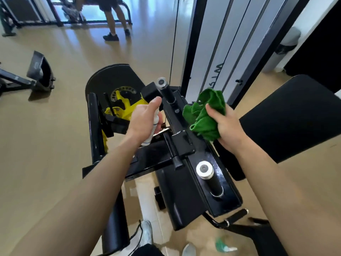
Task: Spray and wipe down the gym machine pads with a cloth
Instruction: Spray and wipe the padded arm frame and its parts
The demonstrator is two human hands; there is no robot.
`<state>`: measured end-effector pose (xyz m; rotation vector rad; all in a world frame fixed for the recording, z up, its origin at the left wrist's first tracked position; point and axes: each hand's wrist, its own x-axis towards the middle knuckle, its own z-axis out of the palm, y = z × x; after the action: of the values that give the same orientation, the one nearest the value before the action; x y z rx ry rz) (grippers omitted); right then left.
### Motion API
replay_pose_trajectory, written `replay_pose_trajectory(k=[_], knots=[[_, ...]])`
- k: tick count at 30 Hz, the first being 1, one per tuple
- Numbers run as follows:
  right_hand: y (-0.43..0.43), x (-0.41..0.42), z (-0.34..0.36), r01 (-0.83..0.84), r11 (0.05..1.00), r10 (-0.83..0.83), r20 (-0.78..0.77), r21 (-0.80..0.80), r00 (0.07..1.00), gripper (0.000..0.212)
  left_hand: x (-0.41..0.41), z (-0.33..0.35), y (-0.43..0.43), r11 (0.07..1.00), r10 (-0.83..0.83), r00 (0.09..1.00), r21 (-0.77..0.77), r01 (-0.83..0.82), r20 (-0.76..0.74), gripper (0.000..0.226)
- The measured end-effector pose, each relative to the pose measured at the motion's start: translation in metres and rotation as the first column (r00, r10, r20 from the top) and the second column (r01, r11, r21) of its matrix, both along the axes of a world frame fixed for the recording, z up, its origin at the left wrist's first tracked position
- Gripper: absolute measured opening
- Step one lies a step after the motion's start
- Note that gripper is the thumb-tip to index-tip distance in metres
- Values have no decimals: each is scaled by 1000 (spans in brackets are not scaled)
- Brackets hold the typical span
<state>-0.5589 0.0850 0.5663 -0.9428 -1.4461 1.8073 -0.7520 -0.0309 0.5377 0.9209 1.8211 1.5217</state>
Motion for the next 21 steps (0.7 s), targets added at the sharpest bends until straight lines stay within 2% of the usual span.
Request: replay_pose_trajectory(k=[4,10,21], knots=[[17,-42,4,135,991,-135,6,-6,991,18,-43,-5,15,990,-123,967,-92,104,-224,73],[39,-69,-4,250,965,-257,89,78,962,11,-84,-20,33,969,-239,874,-162,187,-422,68],[63,-85,-14,299,952,-304,76,68,950,12,-93,-49,34,980,-193,844,-132,146,-501,73]])
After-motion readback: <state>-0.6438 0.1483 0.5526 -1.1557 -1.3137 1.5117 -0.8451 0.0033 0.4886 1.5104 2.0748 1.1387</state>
